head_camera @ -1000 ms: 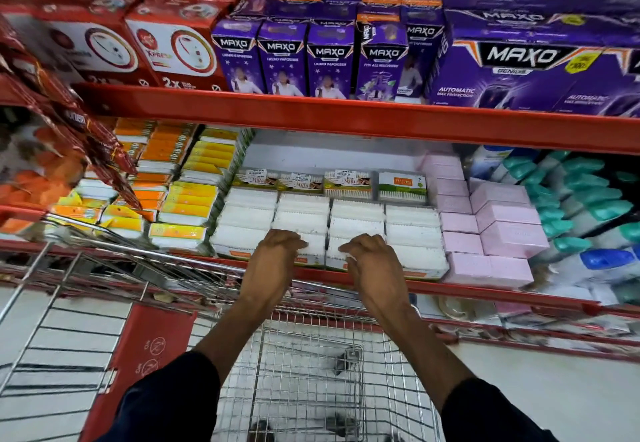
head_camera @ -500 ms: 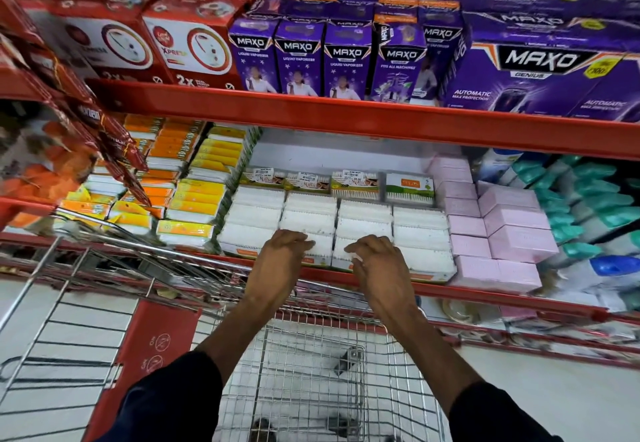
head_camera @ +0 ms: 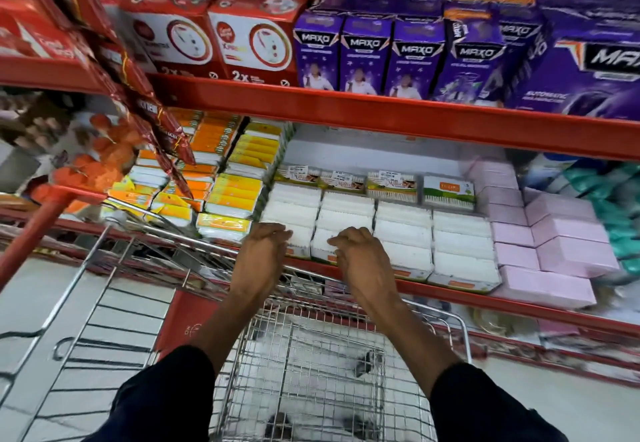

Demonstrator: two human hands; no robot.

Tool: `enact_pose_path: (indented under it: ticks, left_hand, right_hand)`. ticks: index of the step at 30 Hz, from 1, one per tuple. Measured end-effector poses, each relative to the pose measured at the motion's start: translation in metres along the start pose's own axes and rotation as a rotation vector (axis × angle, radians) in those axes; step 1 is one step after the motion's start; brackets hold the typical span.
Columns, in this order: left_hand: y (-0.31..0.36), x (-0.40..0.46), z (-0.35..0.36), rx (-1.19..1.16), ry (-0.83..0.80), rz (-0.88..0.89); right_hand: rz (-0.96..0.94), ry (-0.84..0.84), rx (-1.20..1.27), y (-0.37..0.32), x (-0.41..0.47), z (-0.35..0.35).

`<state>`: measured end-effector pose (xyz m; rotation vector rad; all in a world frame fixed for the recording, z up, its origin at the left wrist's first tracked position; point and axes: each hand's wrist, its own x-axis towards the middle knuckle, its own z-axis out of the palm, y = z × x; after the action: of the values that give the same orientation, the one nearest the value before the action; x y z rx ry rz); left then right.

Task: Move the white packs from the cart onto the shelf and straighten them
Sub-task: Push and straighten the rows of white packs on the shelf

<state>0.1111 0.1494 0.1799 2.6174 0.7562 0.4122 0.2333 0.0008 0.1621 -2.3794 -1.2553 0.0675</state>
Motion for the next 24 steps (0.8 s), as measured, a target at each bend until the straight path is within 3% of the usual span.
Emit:
enact_pose_path:
  ticks: [24]
  left_hand:
    - [-0.013, -0.01, 0.014, 0.092, -0.002, 0.091]
  right_hand:
    - [-0.015, 0.006, -0.025, -0.001, -0.012, 0.003]
